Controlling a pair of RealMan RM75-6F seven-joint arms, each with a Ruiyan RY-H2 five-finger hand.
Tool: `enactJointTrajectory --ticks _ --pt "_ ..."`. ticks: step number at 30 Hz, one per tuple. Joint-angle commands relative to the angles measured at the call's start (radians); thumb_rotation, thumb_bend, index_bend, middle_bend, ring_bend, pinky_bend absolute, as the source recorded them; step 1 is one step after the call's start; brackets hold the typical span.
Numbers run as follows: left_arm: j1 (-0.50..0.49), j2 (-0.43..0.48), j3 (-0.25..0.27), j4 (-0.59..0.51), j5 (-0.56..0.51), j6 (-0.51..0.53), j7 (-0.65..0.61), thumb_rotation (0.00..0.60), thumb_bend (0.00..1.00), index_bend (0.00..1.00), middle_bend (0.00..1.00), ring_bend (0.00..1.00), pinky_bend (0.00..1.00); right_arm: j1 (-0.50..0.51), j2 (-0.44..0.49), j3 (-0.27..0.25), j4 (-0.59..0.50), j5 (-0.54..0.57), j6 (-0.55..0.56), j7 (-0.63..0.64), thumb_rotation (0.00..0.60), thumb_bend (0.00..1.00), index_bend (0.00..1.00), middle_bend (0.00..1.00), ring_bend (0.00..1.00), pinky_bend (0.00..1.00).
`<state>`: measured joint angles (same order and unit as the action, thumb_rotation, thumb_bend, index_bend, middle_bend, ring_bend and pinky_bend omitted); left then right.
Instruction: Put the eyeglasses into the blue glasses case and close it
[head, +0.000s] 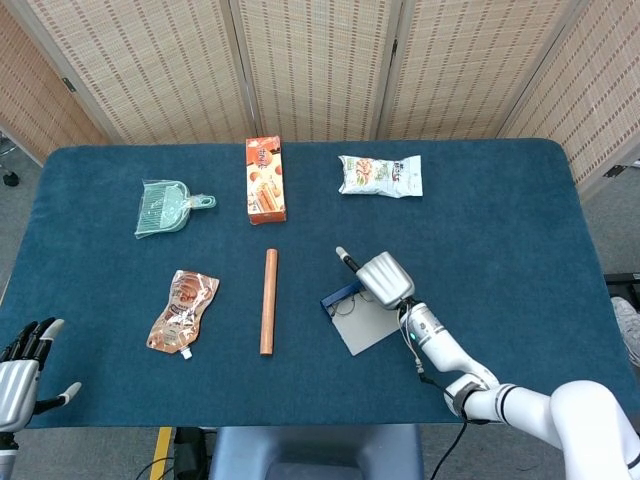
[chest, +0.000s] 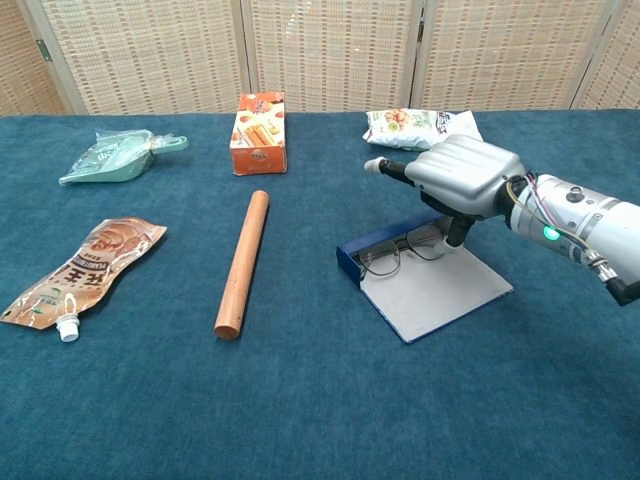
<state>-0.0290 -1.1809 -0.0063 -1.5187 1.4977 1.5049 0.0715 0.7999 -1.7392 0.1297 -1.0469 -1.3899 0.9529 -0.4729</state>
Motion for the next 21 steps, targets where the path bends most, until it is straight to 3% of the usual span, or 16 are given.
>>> enactJointTrajectory --ticks 1,9,15,21 --pt "0.002 0.0 -0.001 0.003 -0.002 0.002 -0.002 0.6 0.19 0.12 0.12 0.1 0.26 0.009 -0.011 0.01 0.01 0.003 0.001 0.001 0.6 0.11 0.0 0.84 1.0 0.86" --pt "0.004 -0.004 -0.001 0.012 -0.006 -0.001 -0.012 0.6 0.19 0.12 0.12 0.1 0.26 -0.034 0.046 -0.004 -0.086 -0.018 0.072 0.021 0.6 0.11 0.0 0.84 1.0 0.86" --pt "-0.002 -0.005 -0.004 0.01 0.005 0.002 -0.012 0.6 0.19 0.12 0.12 0.1 0.26 -0.106 0.138 -0.056 -0.213 -0.076 0.166 0.067 0.6 0.11 0.0 0.82 1.0 0.86" --pt "-0.009 -0.006 -0.006 0.004 0.011 -0.003 -0.006 0.6 0.19 0.12 0.12 0.1 0.26 -0.169 0.182 -0.107 -0.232 -0.131 0.238 0.139 0.6 0.13 0.19 0.77 0.96 0.86"
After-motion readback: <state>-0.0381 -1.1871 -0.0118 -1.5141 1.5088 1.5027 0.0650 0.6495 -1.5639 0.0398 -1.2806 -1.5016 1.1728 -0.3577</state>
